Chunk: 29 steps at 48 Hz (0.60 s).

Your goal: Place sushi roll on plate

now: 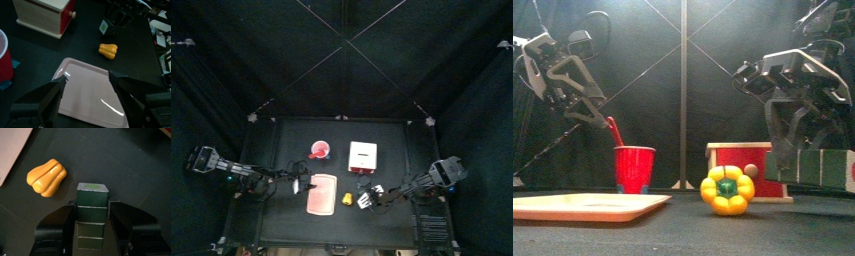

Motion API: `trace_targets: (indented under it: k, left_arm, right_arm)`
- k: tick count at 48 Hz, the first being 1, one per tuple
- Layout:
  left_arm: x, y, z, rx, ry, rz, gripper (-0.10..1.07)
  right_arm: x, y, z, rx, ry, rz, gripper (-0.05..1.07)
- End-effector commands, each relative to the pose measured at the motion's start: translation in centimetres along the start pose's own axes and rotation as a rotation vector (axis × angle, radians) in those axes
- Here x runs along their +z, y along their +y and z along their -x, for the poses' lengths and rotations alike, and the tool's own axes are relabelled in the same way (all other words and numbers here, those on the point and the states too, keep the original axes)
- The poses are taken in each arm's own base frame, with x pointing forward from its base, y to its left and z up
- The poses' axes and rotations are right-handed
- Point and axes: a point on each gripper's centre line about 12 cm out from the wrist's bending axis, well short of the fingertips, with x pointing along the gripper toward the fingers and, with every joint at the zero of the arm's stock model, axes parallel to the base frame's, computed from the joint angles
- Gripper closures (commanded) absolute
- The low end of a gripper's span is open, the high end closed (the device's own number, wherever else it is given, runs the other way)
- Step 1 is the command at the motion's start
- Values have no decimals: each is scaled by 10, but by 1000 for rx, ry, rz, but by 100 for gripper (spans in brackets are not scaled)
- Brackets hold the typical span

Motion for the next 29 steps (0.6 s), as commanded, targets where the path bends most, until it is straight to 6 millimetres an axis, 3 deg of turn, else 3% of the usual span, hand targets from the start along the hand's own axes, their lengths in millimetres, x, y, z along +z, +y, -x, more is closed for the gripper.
trace_targets:
  k: [1, 16, 29]
  left_arm:
    - [9, -2, 0, -5, -29, -3, -2]
    - [8, 0, 1, -3, -32, -20, -2]
    - [8, 0, 1, -2, -32, -18, -2]
  right_arm:
    - [16, 15, 18, 97, -41, -11, 42]
    - [50, 49, 32, 366, -120, 14, 42]
    - [76, 76, 17, 660, -113, 3, 42]
